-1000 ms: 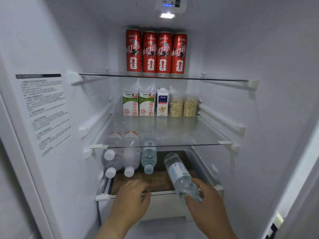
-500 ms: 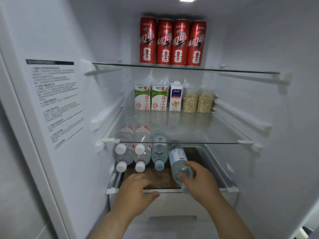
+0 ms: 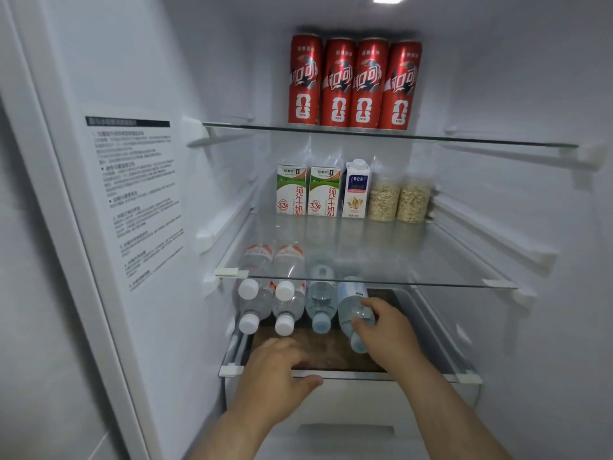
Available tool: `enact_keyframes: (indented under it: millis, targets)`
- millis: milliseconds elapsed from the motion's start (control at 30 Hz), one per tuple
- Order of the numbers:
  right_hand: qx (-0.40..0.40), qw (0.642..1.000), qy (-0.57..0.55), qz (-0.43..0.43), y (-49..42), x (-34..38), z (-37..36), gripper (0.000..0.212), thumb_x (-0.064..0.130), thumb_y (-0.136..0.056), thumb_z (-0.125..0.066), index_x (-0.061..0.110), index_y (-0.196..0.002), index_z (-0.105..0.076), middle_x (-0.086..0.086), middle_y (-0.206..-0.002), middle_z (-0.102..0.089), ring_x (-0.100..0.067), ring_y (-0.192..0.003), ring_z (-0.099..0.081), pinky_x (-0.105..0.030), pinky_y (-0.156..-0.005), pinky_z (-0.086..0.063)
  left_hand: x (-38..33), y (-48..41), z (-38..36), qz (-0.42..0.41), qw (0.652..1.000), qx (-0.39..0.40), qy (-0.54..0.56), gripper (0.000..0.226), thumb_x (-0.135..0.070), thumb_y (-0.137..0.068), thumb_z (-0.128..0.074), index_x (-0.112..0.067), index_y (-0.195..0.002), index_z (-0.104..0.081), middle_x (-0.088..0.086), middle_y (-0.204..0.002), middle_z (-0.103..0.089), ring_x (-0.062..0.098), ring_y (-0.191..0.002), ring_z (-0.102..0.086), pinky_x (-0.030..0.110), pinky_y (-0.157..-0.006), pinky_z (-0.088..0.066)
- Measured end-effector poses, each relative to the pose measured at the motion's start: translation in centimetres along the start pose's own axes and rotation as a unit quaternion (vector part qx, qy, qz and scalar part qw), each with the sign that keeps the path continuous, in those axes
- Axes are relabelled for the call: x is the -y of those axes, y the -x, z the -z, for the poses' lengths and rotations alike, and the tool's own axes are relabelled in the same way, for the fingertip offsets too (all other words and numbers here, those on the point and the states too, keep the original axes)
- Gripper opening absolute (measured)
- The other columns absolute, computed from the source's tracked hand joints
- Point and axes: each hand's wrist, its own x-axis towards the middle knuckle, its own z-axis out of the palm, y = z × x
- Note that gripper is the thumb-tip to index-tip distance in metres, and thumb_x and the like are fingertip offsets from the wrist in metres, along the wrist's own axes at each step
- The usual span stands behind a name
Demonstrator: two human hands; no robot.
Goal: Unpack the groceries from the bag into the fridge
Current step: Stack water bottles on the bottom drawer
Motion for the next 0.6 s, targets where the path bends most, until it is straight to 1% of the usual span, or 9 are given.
enact_keyframes:
  millis: [67, 133, 200, 267, 333, 400, 433, 533, 600]
  targets:
    - [0.002, 1.0, 0.008, 0.0, -0.6, 0.2, 0.0, 0.041, 0.022, -0.094, -0.061, 0.02, -0.135, -0.054, -0.001, -0.128, -0.059, -0.011, -0.1, -0.052, -0.02, -0.078, -0.041, 0.0, 0.0, 0.0, 0.001, 1.0, 0.002, -0.003, 0.052, -0.072, -0.064, -0.054, -0.03, -0.088, -0.073, -0.02, -0.091, -0.064, 0.004, -0.09, -0.052, 0.013, -0.079, -0.039]
    - [0.003, 1.0, 0.008, 0.007, -1.2, 0.4, 0.0, 0.04, 0.021, -0.094, -0.06, 0.018, -0.133, -0.055, -0.001, -0.128, -0.06, -0.01, -0.099, -0.051, -0.022, -0.082, -0.041, -0.2, 0.0, 0.1, 0.001, 1.0, 0.009, -0.007, 0.049, -0.07, -0.067, -0.059, -0.03, -0.093, -0.073, -0.02, -0.095, -0.063, 0.003, -0.094, -0.05, 0.007, -0.078, -0.033]
    - [0.003, 1.0, 0.017, 0.009, -1.8, 0.5, -0.1, 0.039, 0.022, -0.094, -0.061, 0.017, -0.132, -0.056, -0.002, -0.127, -0.061, -0.011, -0.1, -0.052, -0.023, -0.084, -0.041, -0.3, 0.0, 0.3, -0.001, 1.0, 0.014, -0.009, 0.043, -0.064, -0.072, -0.067, -0.031, -0.099, -0.073, -0.02, -0.1, -0.063, 0.001, -0.096, -0.048, 0.004, -0.077, -0.029]
    - [0.001, 1.0, 0.028, 0.009, -2.4, 0.7, -0.1, 0.038, 0.023, -0.093, -0.061, 0.017, -0.131, -0.057, -0.002, -0.125, -0.062, -0.014, -0.103, -0.056, -0.023, -0.083, -0.041, -0.3, 0.1, 0.4, -0.003, 1.0, 0.014, -0.006, 0.04, -0.061, -0.074, -0.07, -0.032, -0.102, -0.072, -0.021, -0.101, -0.062, -0.001, -0.097, -0.047, 0.004, -0.078, -0.029]
    - [0.0, 1.0, 0.028, 0.009, -2.8, 0.9, -0.1, 0.033, 0.021, -0.094, -0.059, 0.015, -0.126, -0.06, 0.001, -0.113, -0.062, -0.013, -0.093, -0.055, -0.023, -0.08, -0.04, -0.4, 0.1, 0.4, -0.002, 1.0, 0.014, -0.006, 0.04, -0.061, -0.073, -0.07, -0.033, -0.102, -0.073, -0.022, -0.101, -0.062, -0.001, -0.097, -0.047, 0.007, -0.081, -0.031]
    - [-0.001, 1.0, 0.03, 0.008, -3.1, 0.9, -0.1, 0.028, 0.019, -0.094, -0.059, 0.013, -0.121, -0.062, 0.005, -0.098, -0.055, -0.009, -0.084, -0.049, -0.021, -0.077, -0.038, -0.4, 0.1, 0.3, -0.002, 1.0, 0.008, -0.003, 0.04, -0.061, -0.072, -0.07, -0.033, -0.101, -0.073, -0.021, -0.099, -0.063, -0.001, -0.094, -0.047, 0.011, -0.082, -0.032]
    - [-0.001, 0.999, 0.033, 0.008, -3.1, 1.0, -0.1, 0.028, 0.018, -0.094, -0.059, 0.013, -0.121, -0.062, 0.004, -0.098, -0.055, -0.011, -0.085, -0.051, -0.021, -0.078, -0.038, -0.4, 0.1, 0.3, -0.002, 1.0, 0.007, -0.003, 0.041, -0.062, -0.072, -0.069, -0.033, -0.1, -0.073, -0.021, -0.099, -0.063, 0.0, -0.094, -0.047, 0.012, -0.082, -0.033]
    - [-0.002, 1.0, 0.031, -0.002, -3.3, 0.8, -0.2, 0.038, 0.018, -0.092, -0.061, 0.014, -0.129, -0.058, -0.003, -0.118, -0.062, -0.02, -0.105, -0.058, -0.023, -0.085, -0.041, -0.4, 0.1, 0.2, 0.001, 1.0, 0.01, -0.009, 0.042, -0.063, -0.071, -0.069, -0.033, -0.101, -0.072, -0.022, -0.099, -0.062, 0.0, -0.095, -0.048, 0.012, -0.083, -0.033]
    - [0.007, 1.0, 0.027, 0.004, -3.2, 0.9, -0.1, 0.036, 0.017, -0.092, -0.059, 0.014, -0.127, -0.058, 0.0, -0.11, -0.06, -0.016, -0.097, -0.055, -0.025, -0.084, -0.042, -0.5, 0.1, 0.3, -0.002, 1.0, 0.006, -0.002, 0.041, -0.062, -0.071, -0.071, -0.033, -0.101, -0.073, -0.023, -0.099, -0.062, 0.0, -0.093, -0.046, 0.01, -0.081, -0.03]
